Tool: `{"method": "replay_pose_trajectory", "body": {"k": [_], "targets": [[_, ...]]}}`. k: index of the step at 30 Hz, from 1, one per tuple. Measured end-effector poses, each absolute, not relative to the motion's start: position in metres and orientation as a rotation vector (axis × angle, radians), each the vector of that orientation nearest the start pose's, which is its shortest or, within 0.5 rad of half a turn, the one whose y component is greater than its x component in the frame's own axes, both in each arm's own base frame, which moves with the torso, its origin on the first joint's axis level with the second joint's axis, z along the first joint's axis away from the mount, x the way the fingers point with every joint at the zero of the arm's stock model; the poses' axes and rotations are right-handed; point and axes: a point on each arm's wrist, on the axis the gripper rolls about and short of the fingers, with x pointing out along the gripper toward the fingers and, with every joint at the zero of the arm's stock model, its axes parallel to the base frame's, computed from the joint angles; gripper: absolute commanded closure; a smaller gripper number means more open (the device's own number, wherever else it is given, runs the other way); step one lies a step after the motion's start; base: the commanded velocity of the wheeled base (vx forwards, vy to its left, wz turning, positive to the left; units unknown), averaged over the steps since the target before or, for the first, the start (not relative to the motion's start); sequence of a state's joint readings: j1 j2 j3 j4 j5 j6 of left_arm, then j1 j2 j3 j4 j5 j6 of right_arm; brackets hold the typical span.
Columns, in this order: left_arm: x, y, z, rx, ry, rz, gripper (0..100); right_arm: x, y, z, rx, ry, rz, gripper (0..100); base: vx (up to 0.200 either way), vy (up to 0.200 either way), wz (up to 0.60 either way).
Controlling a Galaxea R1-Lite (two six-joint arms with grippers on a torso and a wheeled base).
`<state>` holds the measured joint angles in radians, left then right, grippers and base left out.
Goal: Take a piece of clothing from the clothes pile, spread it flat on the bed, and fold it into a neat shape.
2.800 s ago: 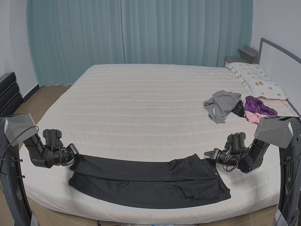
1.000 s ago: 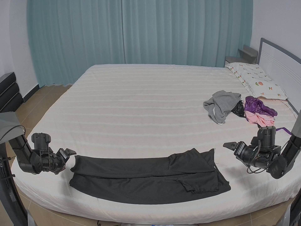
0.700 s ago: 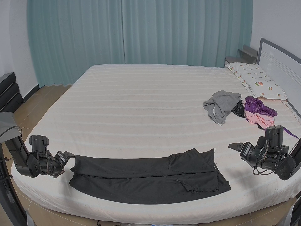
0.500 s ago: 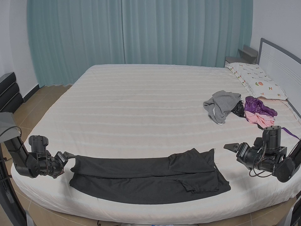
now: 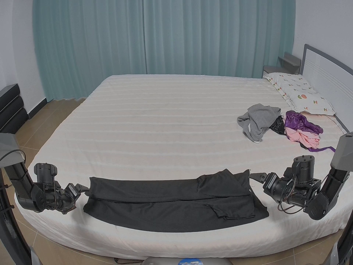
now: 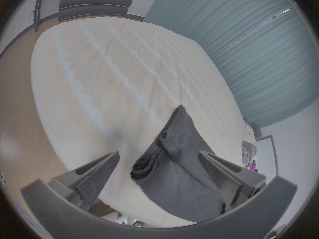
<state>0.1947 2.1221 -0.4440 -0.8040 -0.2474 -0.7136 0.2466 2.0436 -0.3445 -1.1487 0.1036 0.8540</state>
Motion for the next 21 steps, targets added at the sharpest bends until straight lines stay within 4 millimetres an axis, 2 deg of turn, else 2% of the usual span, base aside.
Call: {"method": "replay_pose_trajectory", "body": {"k": [9, 16, 17, 21], "targets": [[0.261, 0.035, -0.013, -0.753, 0.925, 0.198, 0, 0.277, 0.073, 0.010, 0.777, 0.703, 0.065, 0, 0.000, 0.000, 0.00], [0.266, 0.028, -0.015, -0.726, 0.881, 0.164, 0, 0.279, 0.074, 0.006, 0.775, 0.714, 0.062, 0, 0.000, 0.000, 0.00], [0.268, 0.027, -0.016, -0.721, 0.872, 0.162, 100, 0.279, 0.075, 0.006, 0.775, 0.713, 0.063, 0, 0.000, 0.000, 0.00], [0.274, 0.022, -0.022, -0.676, 0.833, 0.186, 100, 0.281, 0.075, 0.006, 0.774, 0.709, 0.066, 0, 0.000, 0.000, 0.00]]}}
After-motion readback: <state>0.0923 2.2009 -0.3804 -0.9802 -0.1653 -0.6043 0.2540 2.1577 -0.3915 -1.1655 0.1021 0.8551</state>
